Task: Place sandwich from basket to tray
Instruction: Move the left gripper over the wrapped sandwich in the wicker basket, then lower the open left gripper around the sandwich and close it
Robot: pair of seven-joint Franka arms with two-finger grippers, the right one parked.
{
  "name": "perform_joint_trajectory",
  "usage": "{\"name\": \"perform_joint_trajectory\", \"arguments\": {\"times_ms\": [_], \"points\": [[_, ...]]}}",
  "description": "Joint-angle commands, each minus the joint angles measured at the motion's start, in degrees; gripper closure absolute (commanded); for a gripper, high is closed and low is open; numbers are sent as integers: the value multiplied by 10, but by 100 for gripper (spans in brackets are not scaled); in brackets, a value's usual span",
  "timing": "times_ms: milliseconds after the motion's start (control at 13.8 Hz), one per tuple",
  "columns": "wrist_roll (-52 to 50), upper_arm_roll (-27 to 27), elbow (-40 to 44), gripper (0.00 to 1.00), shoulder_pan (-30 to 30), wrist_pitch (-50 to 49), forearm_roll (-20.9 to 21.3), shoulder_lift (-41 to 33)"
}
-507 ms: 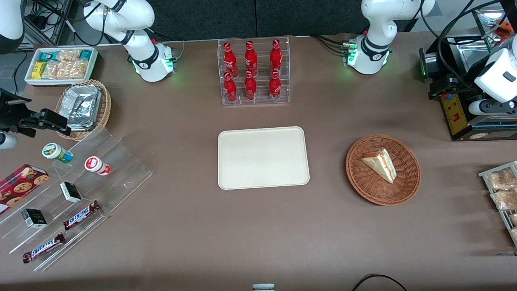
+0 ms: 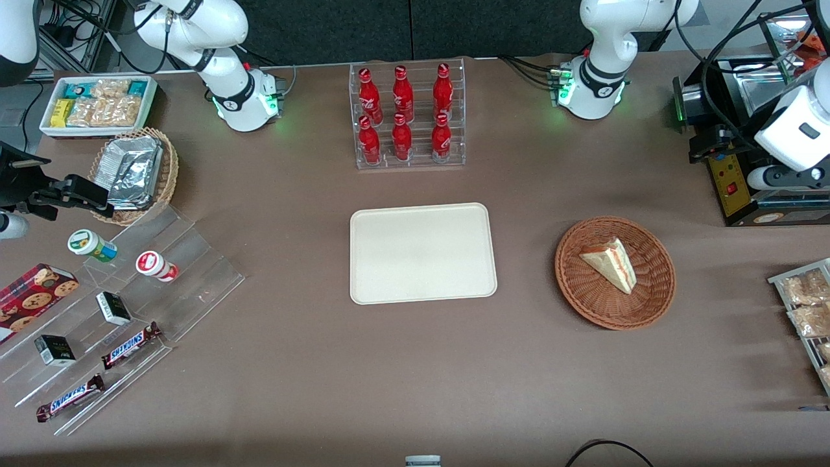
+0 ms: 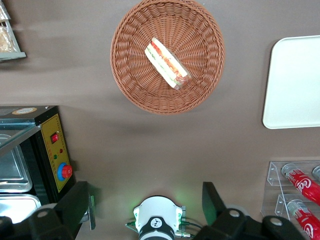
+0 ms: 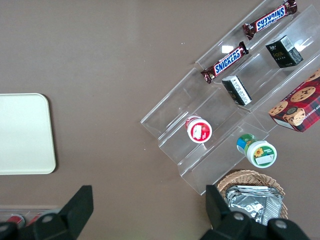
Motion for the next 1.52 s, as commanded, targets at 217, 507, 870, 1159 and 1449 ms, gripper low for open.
{"name": "perform_joint_trajectory", "arguments": {"times_ms": [217, 507, 870, 1159, 1449], "points": [[-55, -2, -172, 0, 2, 183, 1, -4], [-196, -2, -307, 0, -9, 363, -22, -17], [-368, -1, -398, 0, -48, 539, -22, 2], [-374, -1, -435, 0, -50, 602, -21, 8], [-373, 1, -442, 0, -63, 634, -13, 41]]}}
